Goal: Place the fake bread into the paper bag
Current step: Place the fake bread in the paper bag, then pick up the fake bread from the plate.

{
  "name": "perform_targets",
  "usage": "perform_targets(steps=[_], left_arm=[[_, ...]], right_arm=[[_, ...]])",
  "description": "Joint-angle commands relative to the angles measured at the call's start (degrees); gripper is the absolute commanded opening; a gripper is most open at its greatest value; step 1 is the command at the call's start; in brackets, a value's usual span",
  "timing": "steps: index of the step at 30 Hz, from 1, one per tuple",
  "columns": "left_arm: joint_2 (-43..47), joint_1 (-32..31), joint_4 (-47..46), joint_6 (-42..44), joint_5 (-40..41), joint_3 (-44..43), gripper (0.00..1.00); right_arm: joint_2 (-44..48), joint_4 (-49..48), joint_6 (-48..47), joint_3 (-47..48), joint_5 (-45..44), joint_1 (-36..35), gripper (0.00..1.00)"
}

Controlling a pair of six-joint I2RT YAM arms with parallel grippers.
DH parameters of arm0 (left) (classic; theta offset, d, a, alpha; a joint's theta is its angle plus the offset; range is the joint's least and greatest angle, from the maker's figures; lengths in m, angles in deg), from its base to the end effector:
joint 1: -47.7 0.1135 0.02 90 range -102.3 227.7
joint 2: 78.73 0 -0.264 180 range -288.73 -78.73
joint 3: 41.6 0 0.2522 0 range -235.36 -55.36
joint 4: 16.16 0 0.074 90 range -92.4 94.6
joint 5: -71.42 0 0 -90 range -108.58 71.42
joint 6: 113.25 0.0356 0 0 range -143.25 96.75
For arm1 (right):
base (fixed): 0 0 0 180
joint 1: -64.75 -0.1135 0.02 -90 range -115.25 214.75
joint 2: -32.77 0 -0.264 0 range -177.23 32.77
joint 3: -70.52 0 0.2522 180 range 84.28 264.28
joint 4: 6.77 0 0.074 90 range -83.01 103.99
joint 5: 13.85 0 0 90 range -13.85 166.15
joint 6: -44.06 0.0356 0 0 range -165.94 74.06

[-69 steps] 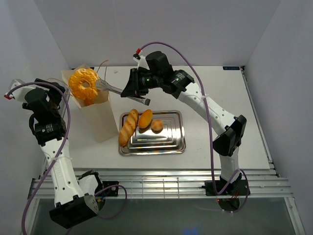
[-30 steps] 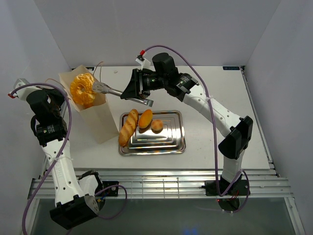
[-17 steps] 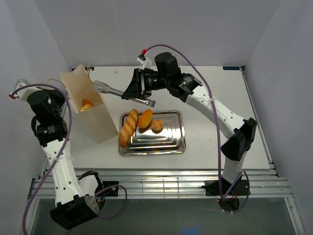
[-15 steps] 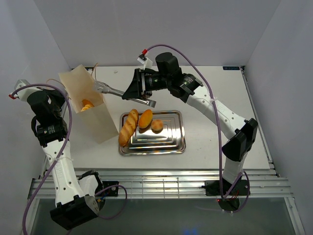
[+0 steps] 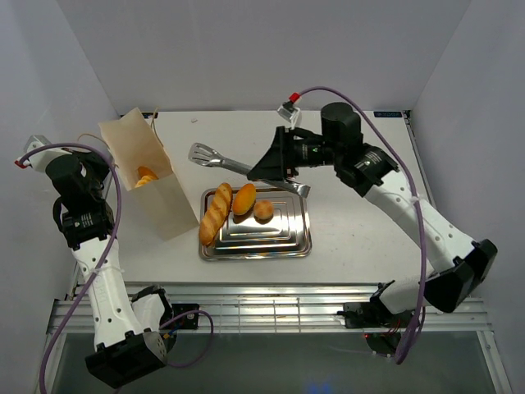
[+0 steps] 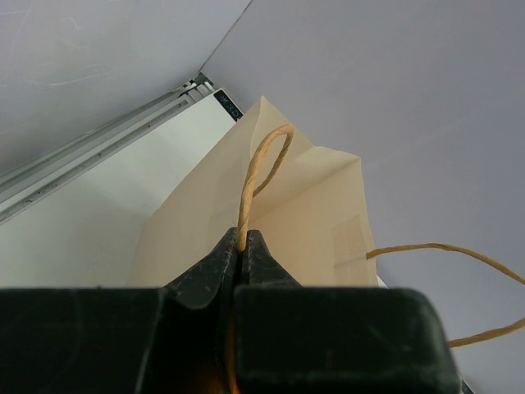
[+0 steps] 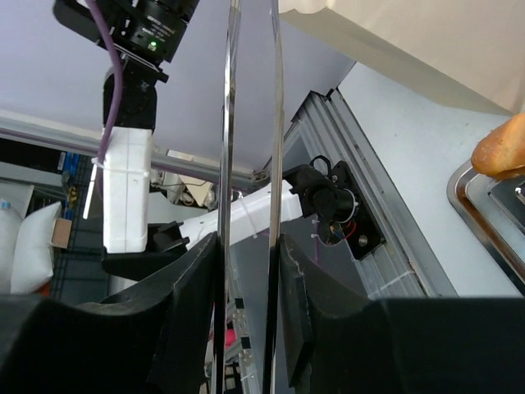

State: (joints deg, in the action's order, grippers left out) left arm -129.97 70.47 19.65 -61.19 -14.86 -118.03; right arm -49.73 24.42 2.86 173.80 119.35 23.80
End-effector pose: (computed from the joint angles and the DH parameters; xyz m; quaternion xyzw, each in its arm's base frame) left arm 0.1748 0.0759 0.4065 -0.4066 0.6532 -0.0595 0.6360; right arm 0.2254 0.2279 0.4467 -0.1862 0.7288 0.6203 0.2221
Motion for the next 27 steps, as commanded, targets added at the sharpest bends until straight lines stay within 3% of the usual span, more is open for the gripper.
perform_targets(steps=[1,7,12,22,27], left_arm=[[1.3,0.0,0.1,0.8,-1.1,-1.0,0.00],[1.8,0.0,0.7,1.8,-0.6,-1.7,0.00],[2.1,0.0,0.8,1.4,-2.3,-1.7,0.00],[2.2,0.0,0.6,1.5,-3.3,-1.0,0.00],[2.3,0.0,0.0,0.8,-3.6,-0.2,0.00]], right_arm=[[9.9,-4.2,1.0,-7.7,5.1,5.3,0.40],[24.0,-3.9,1.9,-24.1,11.4,17.4,0.40],[29.5,-4.1,0.3,-40.2,15.6,25.5,0.38],[24.5,-3.8,-7.2,-54.3,14.0,31.7,0.40],[20.3,-3.8,-10.1,-55.9,12.0,32.8,0.42]])
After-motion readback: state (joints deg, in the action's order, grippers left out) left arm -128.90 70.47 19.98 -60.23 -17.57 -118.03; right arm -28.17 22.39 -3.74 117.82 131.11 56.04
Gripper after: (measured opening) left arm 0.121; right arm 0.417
